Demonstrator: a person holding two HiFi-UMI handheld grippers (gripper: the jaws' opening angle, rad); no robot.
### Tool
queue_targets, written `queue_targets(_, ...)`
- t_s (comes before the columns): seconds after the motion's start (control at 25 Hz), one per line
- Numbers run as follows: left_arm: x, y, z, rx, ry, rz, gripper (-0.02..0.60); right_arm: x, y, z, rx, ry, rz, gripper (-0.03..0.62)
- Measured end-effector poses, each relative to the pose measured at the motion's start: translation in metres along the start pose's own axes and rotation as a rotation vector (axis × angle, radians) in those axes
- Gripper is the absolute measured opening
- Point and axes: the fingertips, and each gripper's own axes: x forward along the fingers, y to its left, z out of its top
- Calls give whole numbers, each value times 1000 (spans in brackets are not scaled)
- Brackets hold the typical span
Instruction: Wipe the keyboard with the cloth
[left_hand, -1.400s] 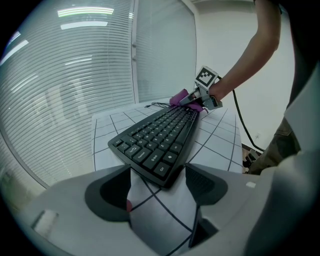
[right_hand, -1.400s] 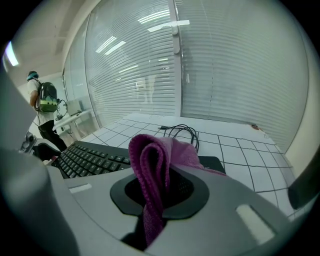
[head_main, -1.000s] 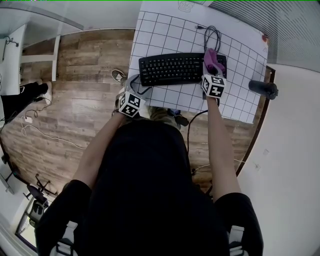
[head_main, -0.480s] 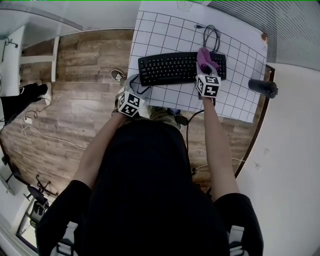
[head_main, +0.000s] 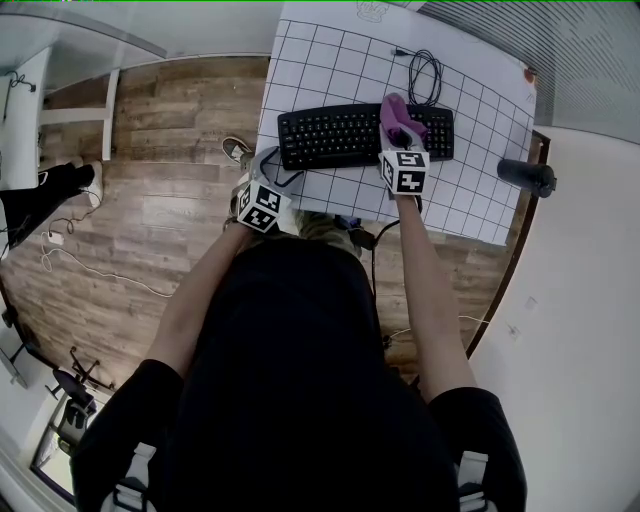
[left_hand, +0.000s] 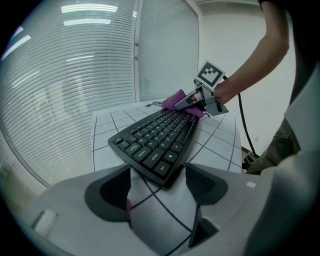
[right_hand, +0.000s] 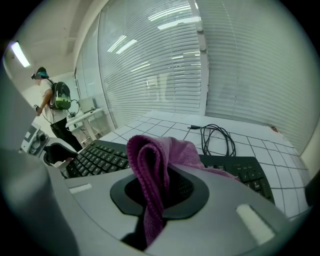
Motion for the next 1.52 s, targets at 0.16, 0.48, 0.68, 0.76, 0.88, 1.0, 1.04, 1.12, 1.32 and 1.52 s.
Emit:
queue_targets(0.16, 0, 0, 0, -1, 0, 0, 324, 0, 3, 1, 17, -1, 0, 63)
queue_targets(0.48, 0, 1, 0, -6, -4, -5, 324, 2, 12, 3, 0, 7, 16, 63)
queue_targets(0.68, 0, 0, -1, -8, -4, -8, 324, 6, 32, 6, -33, 8, 56, 61)
queue_targets(0.76, 1, 1, 0, -8, -4, -8, 324, 8, 42, 7, -45, 10, 78, 61)
queue_targets(0.88, 0, 1, 0, -9, -3, -8, 324, 11, 55, 8, -68, 12, 102, 61)
queue_targets(1.0, 0, 1, -1, -9, -3, -8, 324, 13, 67, 9, -87, 15, 123, 61)
queue_targets(1.04, 0, 0, -1, -9, -3, -8, 324, 13, 70, 9, -93, 15, 129, 61)
queue_targets(1.12, 0, 0, -1, -9, -3, -7, 324, 14, 76, 10, -103, 15, 141, 61)
queue_targets(1.32, 0, 0, -1, -11, -3, -9, 324, 16, 91, 11, -121, 21, 168, 61)
queue_targets(1.52, 0, 1, 0, -10, -5, -8, 324, 21, 108, 13, -138, 21, 199, 61)
